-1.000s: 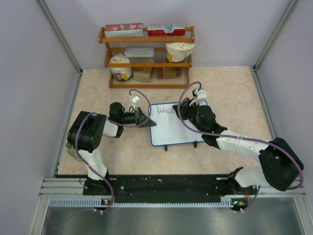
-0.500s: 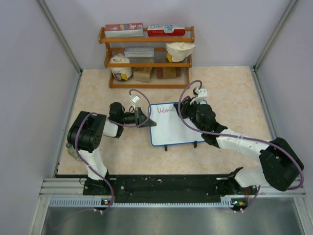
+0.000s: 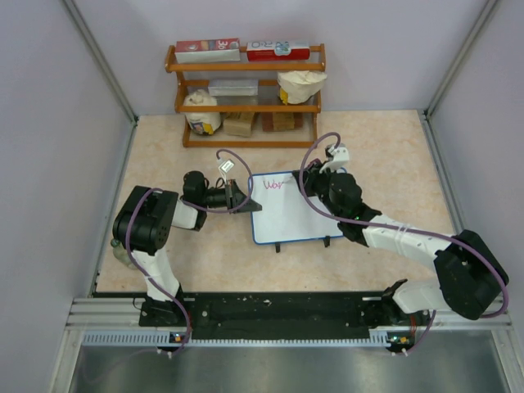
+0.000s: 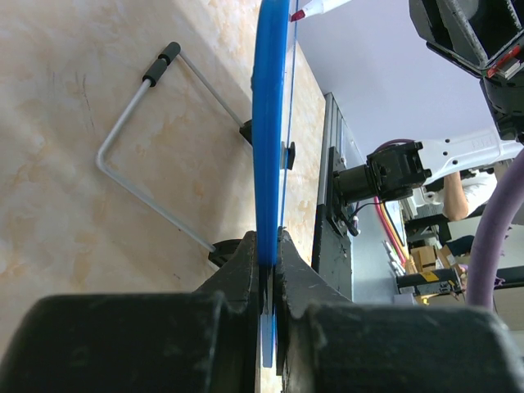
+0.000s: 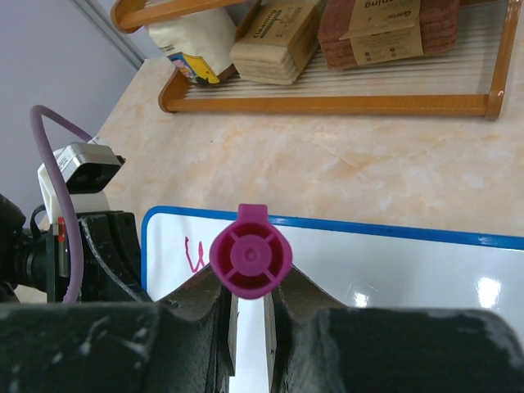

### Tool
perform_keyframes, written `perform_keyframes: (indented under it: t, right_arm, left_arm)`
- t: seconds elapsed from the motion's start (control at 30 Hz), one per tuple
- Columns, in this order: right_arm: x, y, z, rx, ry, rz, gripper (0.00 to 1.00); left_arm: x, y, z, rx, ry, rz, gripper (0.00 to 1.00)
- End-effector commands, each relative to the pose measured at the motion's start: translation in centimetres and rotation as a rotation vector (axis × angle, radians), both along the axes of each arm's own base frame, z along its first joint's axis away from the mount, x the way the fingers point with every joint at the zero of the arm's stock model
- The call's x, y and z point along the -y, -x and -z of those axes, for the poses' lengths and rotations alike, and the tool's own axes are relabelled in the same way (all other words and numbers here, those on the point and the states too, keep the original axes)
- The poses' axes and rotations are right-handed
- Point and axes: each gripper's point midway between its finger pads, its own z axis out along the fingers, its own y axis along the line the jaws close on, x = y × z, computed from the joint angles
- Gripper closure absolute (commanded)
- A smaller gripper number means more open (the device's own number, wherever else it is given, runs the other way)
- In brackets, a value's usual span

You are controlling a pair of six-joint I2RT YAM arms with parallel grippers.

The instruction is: Write a sentence on the whiteboard

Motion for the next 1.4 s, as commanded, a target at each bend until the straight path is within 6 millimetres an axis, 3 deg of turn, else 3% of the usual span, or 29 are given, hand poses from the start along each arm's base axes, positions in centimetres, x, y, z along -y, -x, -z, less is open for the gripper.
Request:
perform_keyframes:
  t: [0.0,0.37,0.9,1.37]
  right_arm:
    - [0.6,-0.9,-2.0,0.036,-0.017,0.032,1.00]
    - [0.7,0.1,-0.4,0.010,-0.008,0.002,1.00]
    - [1.2,0.1,-4.0,0.080,-0.043,0.018,1.00]
    - [0.6,-0.7,-1.6,0.024,-0.014,0.019,1.00]
  left_arm:
    - [0.0,-0.5,-0.3,0.013,0.005,-0.005,1.00]
    - [0.0,-0.6,-0.3,0.013,0.005,-0.005,1.00]
    - [0.0,-0.5,-0.2,0.010,0.004,-0.005,1.00]
    - [0.0,-0.5,-0.3,0.013,0.005,-0.004,1.00]
